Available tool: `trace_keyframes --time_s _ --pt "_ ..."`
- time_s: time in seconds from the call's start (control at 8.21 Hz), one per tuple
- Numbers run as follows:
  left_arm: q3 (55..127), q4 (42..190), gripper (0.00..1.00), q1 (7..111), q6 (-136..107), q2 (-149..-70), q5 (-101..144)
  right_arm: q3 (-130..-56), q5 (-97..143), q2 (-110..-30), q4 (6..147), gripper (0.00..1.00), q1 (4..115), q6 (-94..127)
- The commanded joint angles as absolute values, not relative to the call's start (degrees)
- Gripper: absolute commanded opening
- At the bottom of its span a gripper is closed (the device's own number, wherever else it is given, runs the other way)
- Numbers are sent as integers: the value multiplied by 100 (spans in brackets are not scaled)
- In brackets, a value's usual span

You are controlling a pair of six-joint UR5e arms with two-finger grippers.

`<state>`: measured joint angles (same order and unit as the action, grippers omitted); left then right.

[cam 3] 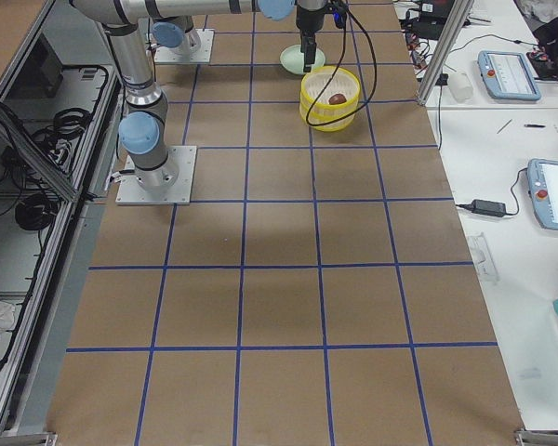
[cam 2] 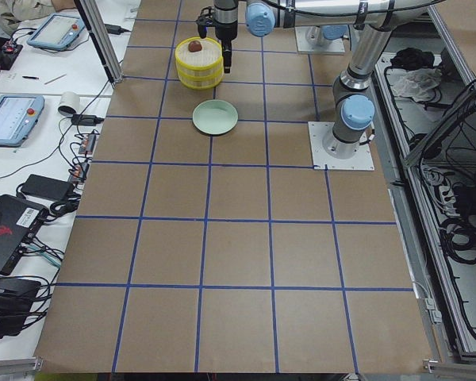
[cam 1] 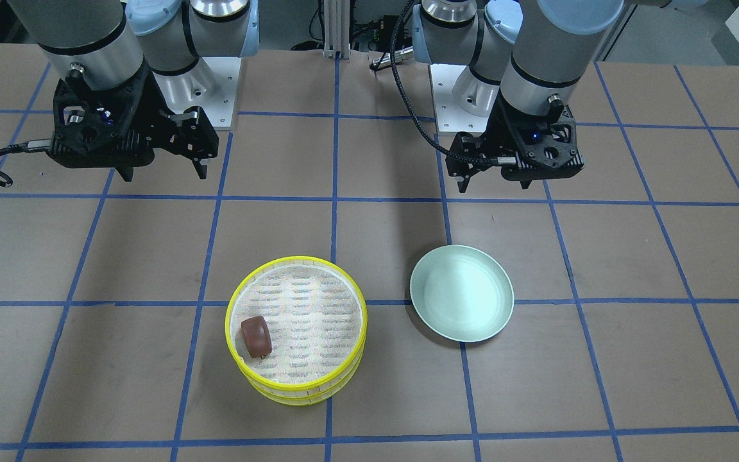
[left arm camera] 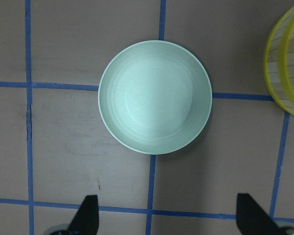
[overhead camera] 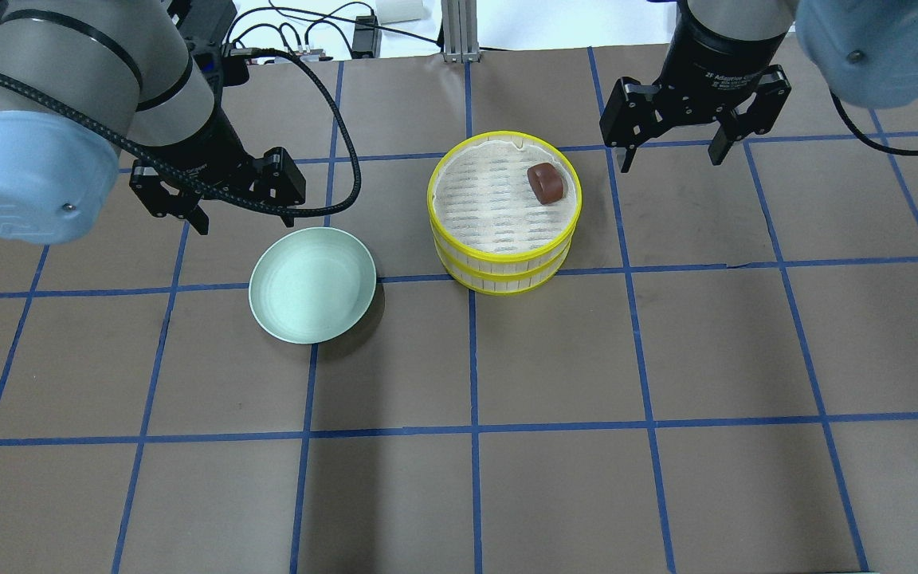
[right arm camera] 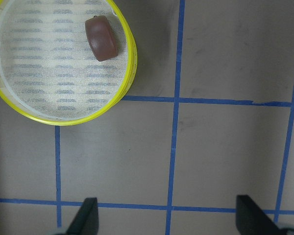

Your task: Place buns in different layers of steamer

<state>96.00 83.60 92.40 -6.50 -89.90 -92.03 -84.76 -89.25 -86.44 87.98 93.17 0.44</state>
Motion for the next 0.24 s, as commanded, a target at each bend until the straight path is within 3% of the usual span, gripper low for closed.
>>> trace_keyframes --time_s 0.0,0.12 --pt "9598 8394 100 9246 -659 -8965 -9211 -8481 -8930 -8640 8798 100 9316 35" --pt "9606 8411 100 9246 -659 -8974 -9254 -8481 -8947 -8631 8798 100 9316 35"
